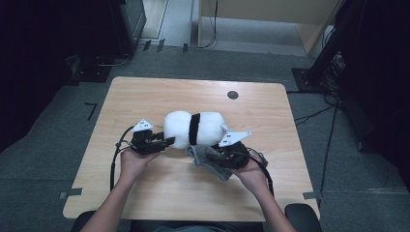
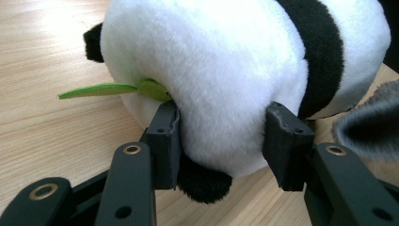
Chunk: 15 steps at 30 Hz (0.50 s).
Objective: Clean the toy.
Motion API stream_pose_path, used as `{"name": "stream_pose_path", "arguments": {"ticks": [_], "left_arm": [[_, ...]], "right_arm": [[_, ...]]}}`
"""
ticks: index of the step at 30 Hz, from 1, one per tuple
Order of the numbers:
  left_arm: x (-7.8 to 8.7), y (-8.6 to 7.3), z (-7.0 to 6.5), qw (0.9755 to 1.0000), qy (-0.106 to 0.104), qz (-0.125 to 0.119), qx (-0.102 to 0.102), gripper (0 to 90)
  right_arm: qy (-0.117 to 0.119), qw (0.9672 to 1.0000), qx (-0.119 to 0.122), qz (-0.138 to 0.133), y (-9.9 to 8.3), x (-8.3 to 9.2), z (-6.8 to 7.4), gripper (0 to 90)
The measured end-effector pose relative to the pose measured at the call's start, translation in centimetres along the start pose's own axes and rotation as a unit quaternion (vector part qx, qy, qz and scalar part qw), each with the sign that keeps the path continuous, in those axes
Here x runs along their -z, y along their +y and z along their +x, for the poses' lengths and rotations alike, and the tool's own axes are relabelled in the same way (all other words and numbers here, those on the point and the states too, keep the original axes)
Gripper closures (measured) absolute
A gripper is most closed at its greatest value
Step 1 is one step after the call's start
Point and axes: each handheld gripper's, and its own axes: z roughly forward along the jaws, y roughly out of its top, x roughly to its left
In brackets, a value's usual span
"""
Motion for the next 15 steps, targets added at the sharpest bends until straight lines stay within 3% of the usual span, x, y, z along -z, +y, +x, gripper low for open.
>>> {"name": "stream_pose_path", "arguments": {"ticks": [6,10,15], "left_arm": [[0.0,0.0,0.0,1.0,0.0,0.0,0.0,51.8],[0.0,0.0,-0.1,1.0,0.0,0.001,-0.001,51.8],[0.0,0.0,0.0,1.0,0.001,0.002,0.0,51.9]], "right_arm": [[0.021,0.9995,0.023,0.001,2.7,-3.2,1.4,76.4],[0.034,0.9992,0.02,-0.001,4.5,-5.5,1.5,76.3],[0.017,0.9996,0.022,0.006,5.7,-7.2,1.4,76.4]]}}
